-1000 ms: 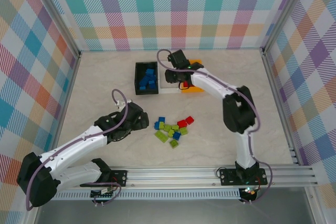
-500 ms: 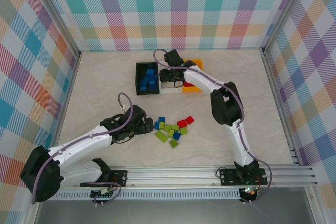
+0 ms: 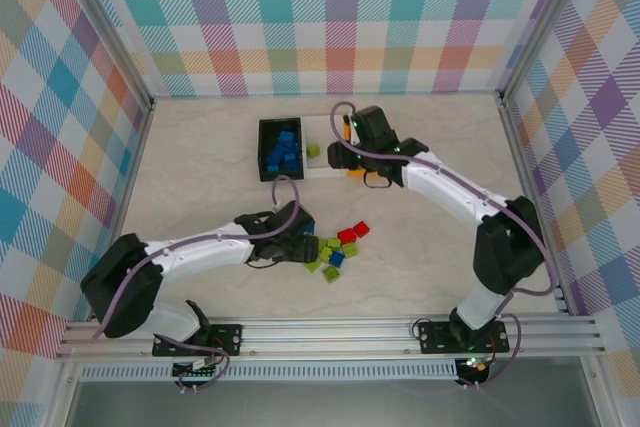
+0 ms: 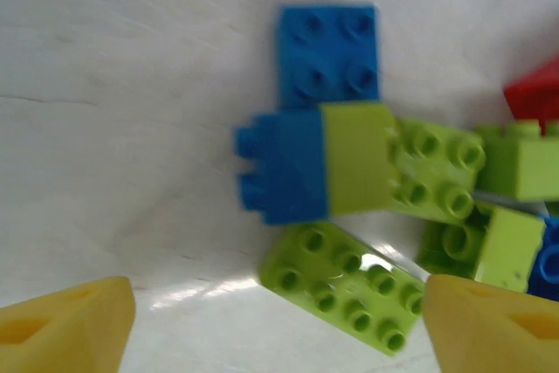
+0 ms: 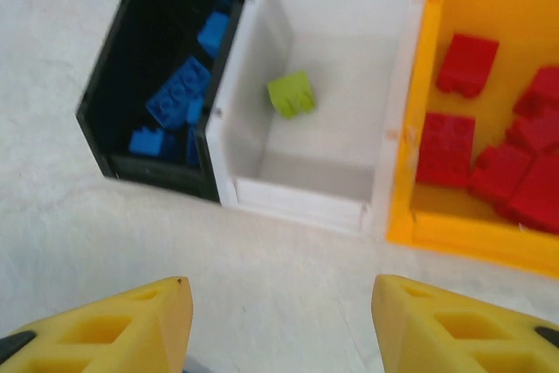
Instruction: Sort the legos into containers by color
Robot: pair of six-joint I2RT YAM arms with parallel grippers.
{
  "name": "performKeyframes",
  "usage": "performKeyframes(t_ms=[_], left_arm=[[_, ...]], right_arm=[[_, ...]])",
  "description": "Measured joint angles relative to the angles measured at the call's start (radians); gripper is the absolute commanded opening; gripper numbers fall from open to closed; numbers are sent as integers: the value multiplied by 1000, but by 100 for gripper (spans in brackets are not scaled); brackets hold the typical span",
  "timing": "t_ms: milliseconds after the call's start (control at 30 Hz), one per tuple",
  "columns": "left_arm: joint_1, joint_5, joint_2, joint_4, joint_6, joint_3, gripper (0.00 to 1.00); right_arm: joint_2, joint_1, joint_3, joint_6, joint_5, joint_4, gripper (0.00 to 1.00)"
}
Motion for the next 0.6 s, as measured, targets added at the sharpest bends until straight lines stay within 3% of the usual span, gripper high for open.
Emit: performKeyframes(t_ms=[167, 400, 500, 600], left_arm=[[-79, 0, 105, -4, -2, 24, 89], [-84, -49, 119, -26, -5, 26, 89], [-84, -56, 134, -33, 3, 39, 98], [-84, -51, 182, -46, 32, 68, 98]], right_arm=[[-49, 0, -159, 11, 8, 10, 57], [-82, 0, -209, 21, 19, 19, 57], [-102, 0, -209, 29, 20, 33, 57], [-109, 0, -209, 32, 29, 40, 57]])
